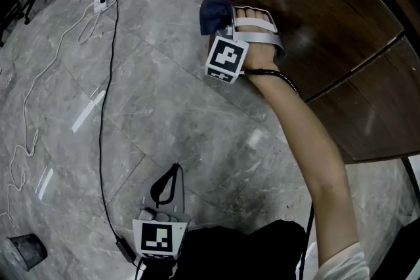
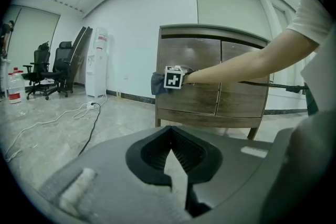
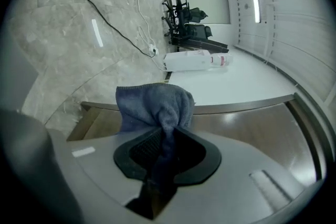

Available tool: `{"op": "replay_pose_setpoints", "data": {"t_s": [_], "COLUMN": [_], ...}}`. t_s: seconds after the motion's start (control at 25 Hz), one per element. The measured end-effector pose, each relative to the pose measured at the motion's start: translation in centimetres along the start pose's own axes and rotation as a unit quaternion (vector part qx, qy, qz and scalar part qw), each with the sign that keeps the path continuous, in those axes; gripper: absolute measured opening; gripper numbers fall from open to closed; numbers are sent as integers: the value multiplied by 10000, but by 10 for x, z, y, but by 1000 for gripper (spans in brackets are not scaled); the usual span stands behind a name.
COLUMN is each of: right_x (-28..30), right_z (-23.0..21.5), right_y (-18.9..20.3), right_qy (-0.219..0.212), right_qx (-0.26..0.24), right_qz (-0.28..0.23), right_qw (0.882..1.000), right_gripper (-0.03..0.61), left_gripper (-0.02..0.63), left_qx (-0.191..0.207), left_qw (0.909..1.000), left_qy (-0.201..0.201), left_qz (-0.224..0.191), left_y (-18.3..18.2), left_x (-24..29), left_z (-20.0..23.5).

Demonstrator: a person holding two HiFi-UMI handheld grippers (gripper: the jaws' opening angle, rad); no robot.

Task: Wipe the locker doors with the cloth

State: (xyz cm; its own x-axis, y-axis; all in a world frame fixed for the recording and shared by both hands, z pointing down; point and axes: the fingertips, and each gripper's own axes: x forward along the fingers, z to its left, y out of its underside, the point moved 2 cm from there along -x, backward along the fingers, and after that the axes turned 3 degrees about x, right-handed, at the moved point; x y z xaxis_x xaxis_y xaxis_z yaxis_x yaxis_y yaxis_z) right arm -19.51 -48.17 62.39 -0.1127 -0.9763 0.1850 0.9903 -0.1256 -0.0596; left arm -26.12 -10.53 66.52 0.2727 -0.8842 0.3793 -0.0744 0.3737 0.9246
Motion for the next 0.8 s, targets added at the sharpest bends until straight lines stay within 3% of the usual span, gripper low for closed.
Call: {"op": "replay_pose_setpoints", "data": {"t_s": [0.48, 0.64, 0.8], "right_x": [32, 23, -7], "right_z": [156, 174, 156], "right_y": [-11, -6, -4], "right_qy": [-1397, -1577, -1578], "right_qx": [236, 889, 1741], "right_qz": [417, 305, -144], "right_qw": [9890, 9830, 9719], "right_gripper": [74, 74, 74], "left_gripper": [3, 3, 3], "left_qx": [-129, -117, -48], "left_qw": [9997, 9995, 9996], "left_qy": [-166, -187, -194], "left_qz": [138, 207, 185], "left_y": [12, 16, 12], "left_x": [4, 2, 6], "left_z": [16, 14, 12]}}
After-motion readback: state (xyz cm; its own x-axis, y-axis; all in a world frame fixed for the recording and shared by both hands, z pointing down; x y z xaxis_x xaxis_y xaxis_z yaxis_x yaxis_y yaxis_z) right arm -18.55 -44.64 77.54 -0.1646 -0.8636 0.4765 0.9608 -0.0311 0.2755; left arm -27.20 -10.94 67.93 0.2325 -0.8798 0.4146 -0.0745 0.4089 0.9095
